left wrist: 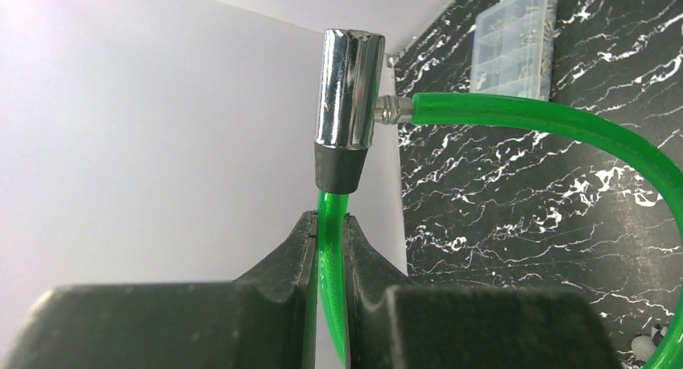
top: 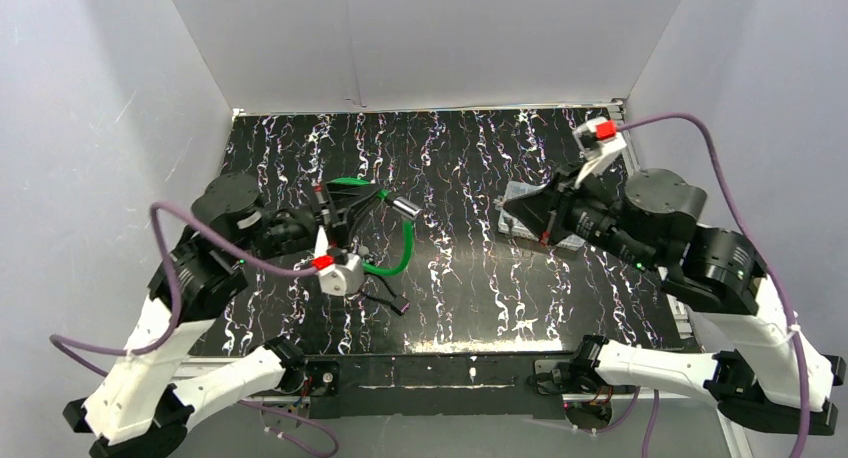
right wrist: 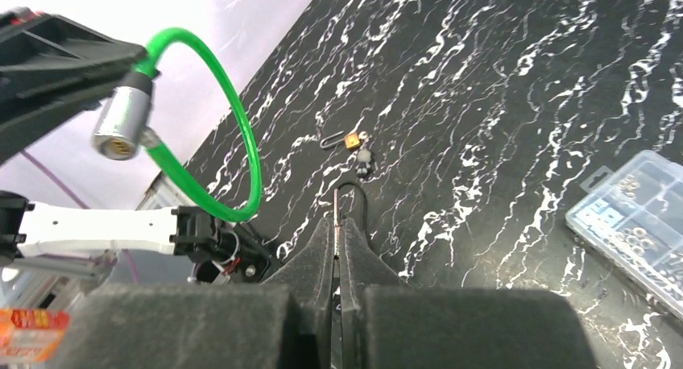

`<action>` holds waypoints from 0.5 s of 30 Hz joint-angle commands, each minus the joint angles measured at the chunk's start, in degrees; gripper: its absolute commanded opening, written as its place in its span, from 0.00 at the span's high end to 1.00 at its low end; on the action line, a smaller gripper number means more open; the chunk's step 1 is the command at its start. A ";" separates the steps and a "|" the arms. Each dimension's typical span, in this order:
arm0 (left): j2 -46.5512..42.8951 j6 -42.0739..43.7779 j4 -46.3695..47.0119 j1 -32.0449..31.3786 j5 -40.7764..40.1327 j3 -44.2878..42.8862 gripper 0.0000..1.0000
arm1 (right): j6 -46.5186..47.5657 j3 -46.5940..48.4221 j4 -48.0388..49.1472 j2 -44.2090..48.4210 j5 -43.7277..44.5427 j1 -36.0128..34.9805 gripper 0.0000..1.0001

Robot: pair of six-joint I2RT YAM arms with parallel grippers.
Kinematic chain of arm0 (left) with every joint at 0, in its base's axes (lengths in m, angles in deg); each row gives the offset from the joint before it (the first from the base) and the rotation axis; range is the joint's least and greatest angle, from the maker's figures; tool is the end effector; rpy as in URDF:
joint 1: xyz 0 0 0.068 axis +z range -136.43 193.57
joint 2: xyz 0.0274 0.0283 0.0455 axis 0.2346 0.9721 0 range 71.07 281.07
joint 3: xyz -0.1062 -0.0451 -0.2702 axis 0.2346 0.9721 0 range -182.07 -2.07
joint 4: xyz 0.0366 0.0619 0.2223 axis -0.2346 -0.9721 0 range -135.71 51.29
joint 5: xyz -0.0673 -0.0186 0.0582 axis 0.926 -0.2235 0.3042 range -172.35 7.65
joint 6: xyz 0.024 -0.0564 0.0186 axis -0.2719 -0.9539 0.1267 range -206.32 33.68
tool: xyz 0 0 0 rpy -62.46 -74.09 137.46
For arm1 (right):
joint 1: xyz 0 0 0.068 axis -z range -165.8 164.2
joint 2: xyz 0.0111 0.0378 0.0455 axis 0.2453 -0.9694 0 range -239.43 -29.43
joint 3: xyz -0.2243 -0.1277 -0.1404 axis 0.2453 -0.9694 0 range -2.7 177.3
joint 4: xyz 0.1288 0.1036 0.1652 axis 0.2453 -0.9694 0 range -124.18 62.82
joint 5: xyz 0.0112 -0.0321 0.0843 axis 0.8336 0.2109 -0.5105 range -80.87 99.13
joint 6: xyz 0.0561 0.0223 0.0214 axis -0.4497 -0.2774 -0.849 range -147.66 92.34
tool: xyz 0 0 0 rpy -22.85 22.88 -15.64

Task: Unlock with the key
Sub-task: Pick up the lock from the center of the board.

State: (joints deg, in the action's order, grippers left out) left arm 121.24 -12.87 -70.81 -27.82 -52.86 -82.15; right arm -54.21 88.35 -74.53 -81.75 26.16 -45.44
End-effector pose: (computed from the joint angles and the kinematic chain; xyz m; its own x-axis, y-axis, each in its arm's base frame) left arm 0.0669 -0.0915 0.4876 0.8973 0.3214 -0.3026 0.2965 0.0691 0.9525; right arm 0.0608 0.0753 0.5026 -0.3711 0.2119 -0.9041 -0.5732 0.7137 0.4025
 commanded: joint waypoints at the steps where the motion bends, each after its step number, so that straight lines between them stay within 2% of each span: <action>1: -5.14 -4.96 3.18 -0.02 -0.66 -0.77 1.00 | 2.43 3.37 1.17 -2.61 -7.26 0.18 0.99; 8: -7.46 -8.43 1.51 -0.02 0.96 -2.84 1.00 | 4.85 3.17 6.23 -2.72 -12.24 0.22 0.99; 15: -7.61 -8.33 -2.85 -0.08 2.24 -4.68 1.00 | 6.96 3.80 9.51 -2.86 -21.66 0.22 0.99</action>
State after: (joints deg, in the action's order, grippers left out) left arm 113.38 -20.48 -72.65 -27.82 -52.14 -84.55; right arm -49.55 89.53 -71.08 -85.00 12.00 -45.44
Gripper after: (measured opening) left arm 0.070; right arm 0.032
